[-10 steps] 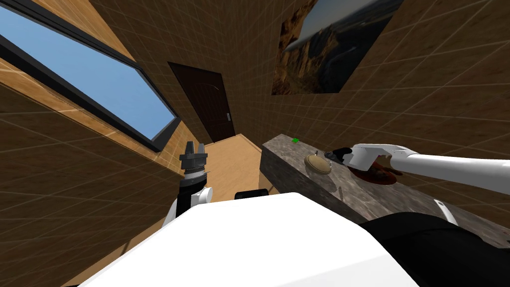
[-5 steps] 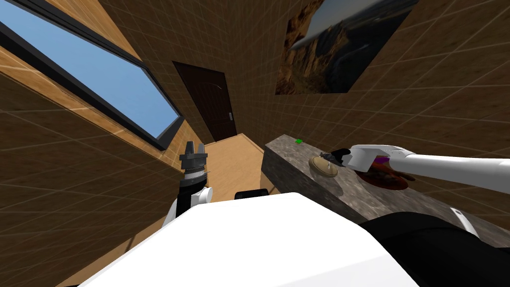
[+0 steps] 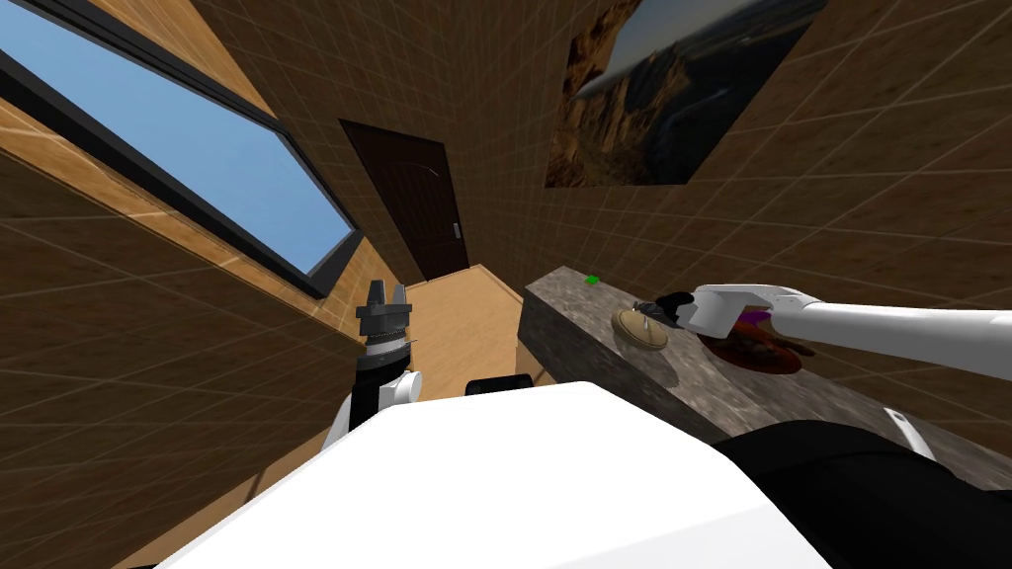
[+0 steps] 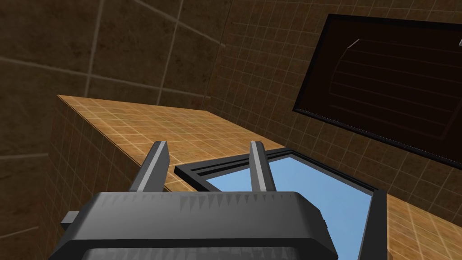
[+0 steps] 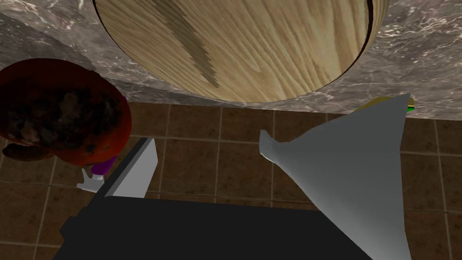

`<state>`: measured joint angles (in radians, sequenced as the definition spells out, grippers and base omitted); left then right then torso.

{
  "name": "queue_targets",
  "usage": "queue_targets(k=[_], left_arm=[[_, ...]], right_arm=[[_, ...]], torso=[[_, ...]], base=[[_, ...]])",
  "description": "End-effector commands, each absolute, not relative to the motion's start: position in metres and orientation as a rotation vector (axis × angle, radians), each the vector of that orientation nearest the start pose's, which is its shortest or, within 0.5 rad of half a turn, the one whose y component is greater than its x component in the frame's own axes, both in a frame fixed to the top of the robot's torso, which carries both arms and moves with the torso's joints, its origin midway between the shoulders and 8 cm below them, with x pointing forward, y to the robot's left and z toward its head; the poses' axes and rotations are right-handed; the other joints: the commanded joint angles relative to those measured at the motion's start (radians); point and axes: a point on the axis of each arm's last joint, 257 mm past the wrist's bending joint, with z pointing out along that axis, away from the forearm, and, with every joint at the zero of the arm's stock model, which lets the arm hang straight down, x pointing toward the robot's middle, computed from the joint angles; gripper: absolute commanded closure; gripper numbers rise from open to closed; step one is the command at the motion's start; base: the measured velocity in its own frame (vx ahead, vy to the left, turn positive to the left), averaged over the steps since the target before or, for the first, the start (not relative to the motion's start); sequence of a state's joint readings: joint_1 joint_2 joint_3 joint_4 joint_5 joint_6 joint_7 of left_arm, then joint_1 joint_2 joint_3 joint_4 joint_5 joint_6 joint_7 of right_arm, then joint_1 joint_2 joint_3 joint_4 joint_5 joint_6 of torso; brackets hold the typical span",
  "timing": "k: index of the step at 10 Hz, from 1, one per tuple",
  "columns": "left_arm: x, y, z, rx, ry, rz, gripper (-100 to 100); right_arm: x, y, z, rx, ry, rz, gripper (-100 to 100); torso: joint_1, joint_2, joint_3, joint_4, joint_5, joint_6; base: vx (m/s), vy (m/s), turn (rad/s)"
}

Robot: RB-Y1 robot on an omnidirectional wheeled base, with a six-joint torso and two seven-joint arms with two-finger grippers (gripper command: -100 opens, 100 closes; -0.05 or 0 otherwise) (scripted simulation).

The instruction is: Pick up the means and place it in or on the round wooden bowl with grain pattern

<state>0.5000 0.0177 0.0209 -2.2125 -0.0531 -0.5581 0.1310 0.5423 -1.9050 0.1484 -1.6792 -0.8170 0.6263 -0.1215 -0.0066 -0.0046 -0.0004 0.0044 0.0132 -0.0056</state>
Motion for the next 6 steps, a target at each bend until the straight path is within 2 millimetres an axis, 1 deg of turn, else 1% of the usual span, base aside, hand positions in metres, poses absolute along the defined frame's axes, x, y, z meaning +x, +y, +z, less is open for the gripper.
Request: queue_targets(k=[1,2,3,5,6], left_arm=[[0.347,0.279,0.005,-0.667,0.632,-1.371,0],[0.347,0.279,0.005,-0.667,0.632,-1.371,0],[0.347,0.279,0.005,-0.667,0.632,-1.371,0],[0.347,0.279,0.005,-0.667,0.632,-1.371,0],[0.347,0.279,0.005,-0.667,0.632,-1.371,0]], right_arm=[[0.323,-0.691,-0.179,1.151,2.133,-0.468,-100],[0.323,-0.691,-0.179,1.151,2.133,-0.468,-100],[0.329,-0.685,-0.174,1.146,2.135,-0.464,-100],[0.329,-0.685,-0.174,1.146,2.135,-0.464,-100],[0.334,-0.68,-0.168,1.141,2.137,-0.46,-100]], torso=[[0.0,0.0,0.0,0.0,0.0,0.0],[-0.001,0.0,0.0,0.0,0.0,0.0],[0.0,0.0,0.0,0.0,0.0,0.0],[0.0,0.0,0.0,0.0,0.0,0.0],[0.001,0.0,0.0,0.0,0.0,0.0]], base=[[-0.02,-0.04,-0.045],[-0.009,-0.02,0.001],[-0.007,-0.018,-0.035],[-0.003,-0.007,-0.01],[-0.008,-0.012,-0.041]])
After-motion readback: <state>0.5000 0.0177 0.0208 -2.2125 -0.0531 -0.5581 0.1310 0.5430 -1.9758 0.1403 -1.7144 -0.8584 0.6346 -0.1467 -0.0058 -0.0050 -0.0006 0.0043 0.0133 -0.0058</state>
